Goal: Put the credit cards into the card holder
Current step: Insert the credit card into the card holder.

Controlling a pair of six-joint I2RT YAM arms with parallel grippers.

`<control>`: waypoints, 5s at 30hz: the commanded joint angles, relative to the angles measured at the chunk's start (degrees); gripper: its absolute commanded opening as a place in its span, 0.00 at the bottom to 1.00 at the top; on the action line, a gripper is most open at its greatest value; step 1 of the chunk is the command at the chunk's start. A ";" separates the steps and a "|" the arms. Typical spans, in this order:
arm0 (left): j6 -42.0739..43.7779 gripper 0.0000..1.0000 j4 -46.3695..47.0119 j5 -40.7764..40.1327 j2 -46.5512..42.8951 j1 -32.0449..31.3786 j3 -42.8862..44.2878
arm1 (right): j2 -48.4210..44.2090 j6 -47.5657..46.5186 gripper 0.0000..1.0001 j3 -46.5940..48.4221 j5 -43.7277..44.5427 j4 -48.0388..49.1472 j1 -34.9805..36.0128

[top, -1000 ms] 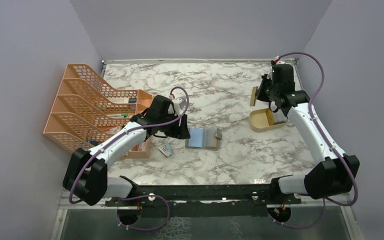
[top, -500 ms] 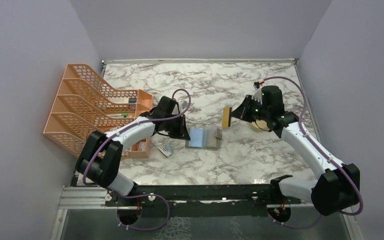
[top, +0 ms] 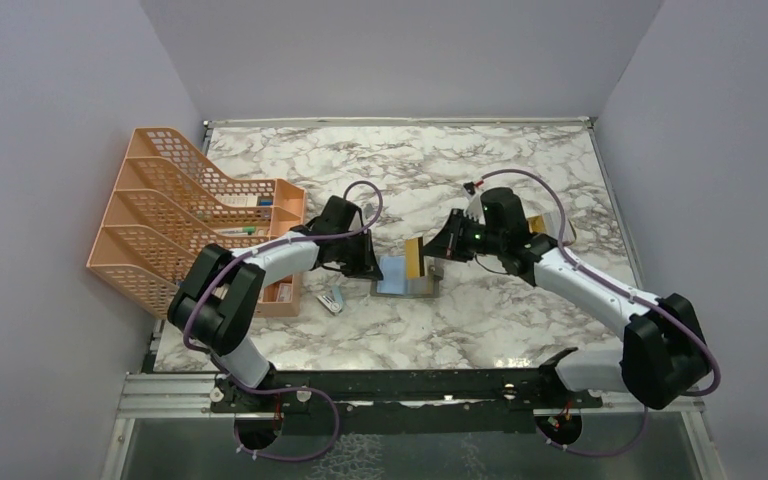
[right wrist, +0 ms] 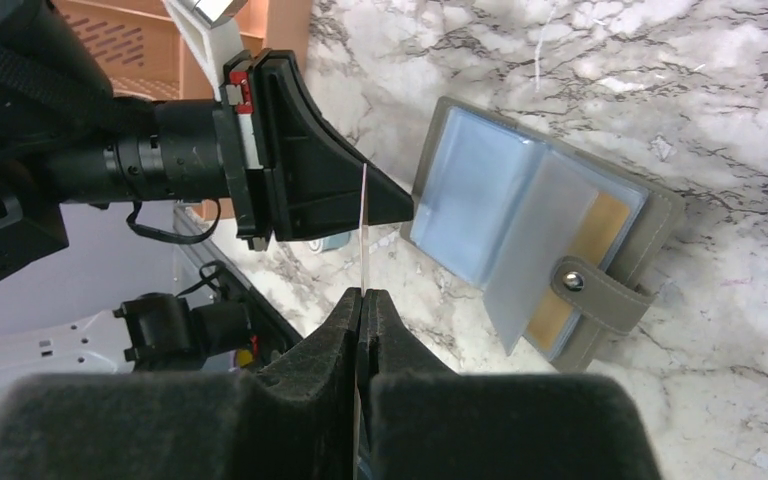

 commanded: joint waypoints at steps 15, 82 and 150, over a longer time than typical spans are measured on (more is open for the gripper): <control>0.43 0.00 1.83 -8.44 2.71 -4.24 -2.85 | 15.67 -7.66 0.01 0.38 5.72 2.56 0.23; 0.86 0.00 -0.39 -16.49 0.37 -5.54 -3.01 | 25.04 -4.50 0.01 -2.49 -7.28 13.96 -2.65; -2.49 0.01 4.75 -11.39 0.00 -5.55 -4.79 | 24.51 -4.00 0.39 2.45 3.15 9.75 3.57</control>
